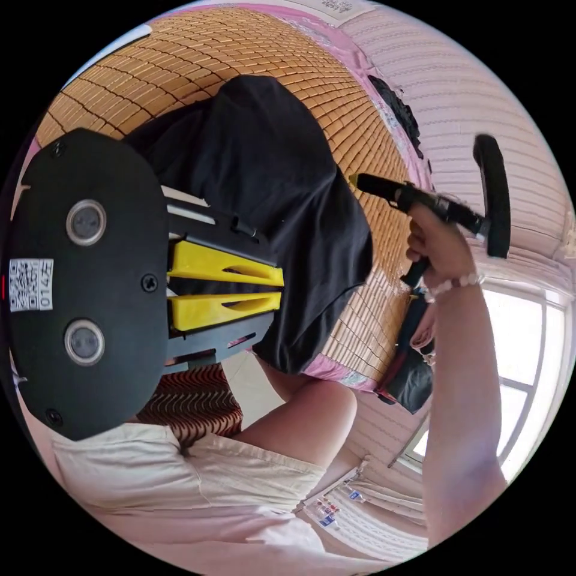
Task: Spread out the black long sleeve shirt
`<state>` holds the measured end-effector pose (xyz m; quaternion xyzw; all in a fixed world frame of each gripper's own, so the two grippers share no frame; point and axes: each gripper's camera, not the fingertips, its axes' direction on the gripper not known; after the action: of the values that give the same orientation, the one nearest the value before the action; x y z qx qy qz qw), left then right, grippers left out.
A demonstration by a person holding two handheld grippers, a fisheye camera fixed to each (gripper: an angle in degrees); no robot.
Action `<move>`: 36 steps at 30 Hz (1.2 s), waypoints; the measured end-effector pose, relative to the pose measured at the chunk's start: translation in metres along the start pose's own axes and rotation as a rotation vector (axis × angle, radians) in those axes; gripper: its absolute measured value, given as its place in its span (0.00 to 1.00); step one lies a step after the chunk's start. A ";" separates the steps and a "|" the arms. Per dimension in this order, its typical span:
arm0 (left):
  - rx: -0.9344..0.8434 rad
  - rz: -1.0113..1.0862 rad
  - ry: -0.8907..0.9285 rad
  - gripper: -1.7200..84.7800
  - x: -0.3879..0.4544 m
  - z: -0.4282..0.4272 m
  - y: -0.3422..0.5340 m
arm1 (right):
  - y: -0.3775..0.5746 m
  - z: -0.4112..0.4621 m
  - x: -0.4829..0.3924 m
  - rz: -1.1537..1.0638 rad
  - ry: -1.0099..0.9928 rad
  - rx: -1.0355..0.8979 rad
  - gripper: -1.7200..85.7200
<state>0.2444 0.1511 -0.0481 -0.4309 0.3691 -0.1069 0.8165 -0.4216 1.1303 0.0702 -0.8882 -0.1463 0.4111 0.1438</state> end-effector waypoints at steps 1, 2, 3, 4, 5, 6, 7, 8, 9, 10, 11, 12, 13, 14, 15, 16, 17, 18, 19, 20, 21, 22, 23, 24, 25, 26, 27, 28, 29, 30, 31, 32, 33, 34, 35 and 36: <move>0.046 0.003 0.016 0.07 0.003 -0.005 0.000 | 0.031 -0.014 0.004 0.046 -0.033 0.047 0.02; 0.083 0.011 0.031 0.09 0.008 -0.007 -0.001 | 0.048 -0.020 0.005 0.072 -0.046 0.060 0.02; 0.097 0.015 0.035 0.10 0.010 -0.008 -0.001 | 0.082 -0.029 0.008 0.128 -0.063 0.070 0.02; 0.112 0.024 0.039 0.12 0.015 -0.008 -0.002 | 0.118 -0.035 0.010 0.208 -0.057 0.069 0.02; 0.119 0.035 0.041 0.13 0.022 -0.007 -0.004 | 0.135 -0.037 0.011 0.250 -0.056 0.063 0.02; 0.121 0.045 0.044 0.14 0.025 -0.006 -0.005 | 0.170 -0.039 0.012 0.322 -0.067 0.043 0.05; 0.125 0.062 0.055 0.15 0.033 -0.003 -0.007 | 0.202 -0.040 0.011 0.390 -0.092 0.032 0.07; 0.124 0.072 0.069 0.17 0.041 0.000 -0.009 | 0.217 -0.041 0.010 0.421 -0.105 0.032 0.09; 0.121 0.078 0.077 0.17 0.046 0.002 -0.010 | 0.245 -0.042 0.008 0.465 -0.135 0.049 0.11; 0.104 0.093 0.094 0.18 0.054 0.007 -0.013 | 0.267 -0.041 0.006 0.500 -0.168 0.048 0.12; 0.077 0.111 0.107 0.18 0.063 0.014 -0.015 | 0.276 -0.039 0.006 0.521 -0.181 0.039 0.12; 0.063 0.120 0.109 0.18 0.068 0.018 -0.016 | 0.291 -0.034 0.006 0.535 -0.223 0.009 0.13; 0.030 0.139 0.112 0.19 0.076 0.026 -0.018 | 0.302 -0.029 0.007 0.554 -0.250 -0.009 0.13; 0.009 0.147 0.118 0.19 0.083 0.032 -0.019 | 0.306 -0.027 0.007 0.557 -0.264 -0.014 0.12; -0.002 0.147 0.119 0.19 0.085 0.035 -0.021 | 0.313 -0.025 0.007 0.545 -0.285 -0.029 0.11; -0.027 0.158 0.102 0.20 0.091 0.040 -0.024 | 0.320 -0.024 0.006 0.533 -0.277 -0.047 0.09; -0.037 0.182 0.072 0.21 0.097 0.043 -0.027 | 0.323 -0.025 0.007 0.526 -0.272 -0.048 0.07; -0.037 0.191 0.062 0.21 0.099 0.044 -0.029 | 0.332 -0.029 0.009 0.530 -0.272 -0.031 0.05; -0.040 0.197 0.065 0.21 0.103 0.046 -0.032 | 0.341 -0.038 0.013 0.535 -0.297 0.006 0.04; -0.043 0.188 0.093 0.21 0.105 0.048 -0.036 | 0.347 -0.043 0.016 0.539 -0.316 0.032 0.04; -0.046 0.178 0.105 0.21 0.105 0.049 -0.037 | 0.357 -0.058 0.021 0.545 -0.358 0.101 0.03; -0.060 0.161 0.114 0.21 0.106 0.053 -0.040 | 0.367 -0.072 0.027 0.549 -0.406 0.164 0.03; -0.065 0.145 0.095 0.20 0.107 0.055 -0.043 | 0.372 -0.079 0.029 0.544 -0.433 0.195 0.03; -0.062 0.132 0.075 0.18 0.107 0.055 -0.044 | 0.381 -0.092 0.033 0.533 -0.488 0.258 0.03; -0.042 0.109 0.036 0.15 0.106 0.053 -0.046 | 0.391 -0.103 0.037 0.522 -0.536 0.313 0.03; -0.023 0.079 -0.003 0.09 0.104 0.050 -0.047 | 0.397 -0.108 0.039 0.516 -0.555 0.349 0.03; -0.017 0.069 -0.019 0.07 0.103 0.048 -0.047 | 0.412 -0.119 0.045 0.534 -0.558 0.429 0.03; -0.003 0.026 -0.061 0.05 0.099 0.043 -0.048 | 0.432 -0.126 0.055 0.611 -0.534 0.506 0.03; 0.012 0.017 -0.040 0.03 0.096 0.037 -0.048 | 0.444 -0.128 0.061 0.663 -0.525 0.562 0.04; 0.006 0.012 -0.023 0.03 0.094 0.035 -0.048 | 0.469 -0.128 0.074 0.791 -0.514 0.675 0.05; -0.021 0.012 0.009 0.02 0.092 0.033 -0.048 | 0.488 -0.121 0.087 0.879 -0.528 0.722 0.09; -0.035 0.015 0.029 0.02 0.091 0.030 -0.046 | 0.493 -0.116 0.092 0.897 -0.540 0.720 0.11; -0.035 0.019 0.035 0.02 0.092 0.028 -0.045 | 0.499 -0.104 0.102 0.942 -0.568 0.684 0.14; -0.027 0.025 0.042 0.02 0.093 0.022 -0.042 | 0.502 -0.096 0.108 0.964 -0.599 0.692 0.16; -0.018 0.031 0.050 0.02 0.094 0.015 -0.038 | 0.502 -0.093 0.110 0.971 -0.608 0.706 0.17; -0.015 0.033 0.056 0.02 0.095 0.012 -0.037 | 0.501 -0.090 0.115 0.978 -0.622 0.732 0.18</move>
<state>0.3246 0.0896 -0.0638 -0.4277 0.3997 -0.1026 0.8042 -0.2102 0.7025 -0.1413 -0.5870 0.3857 0.6877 0.1838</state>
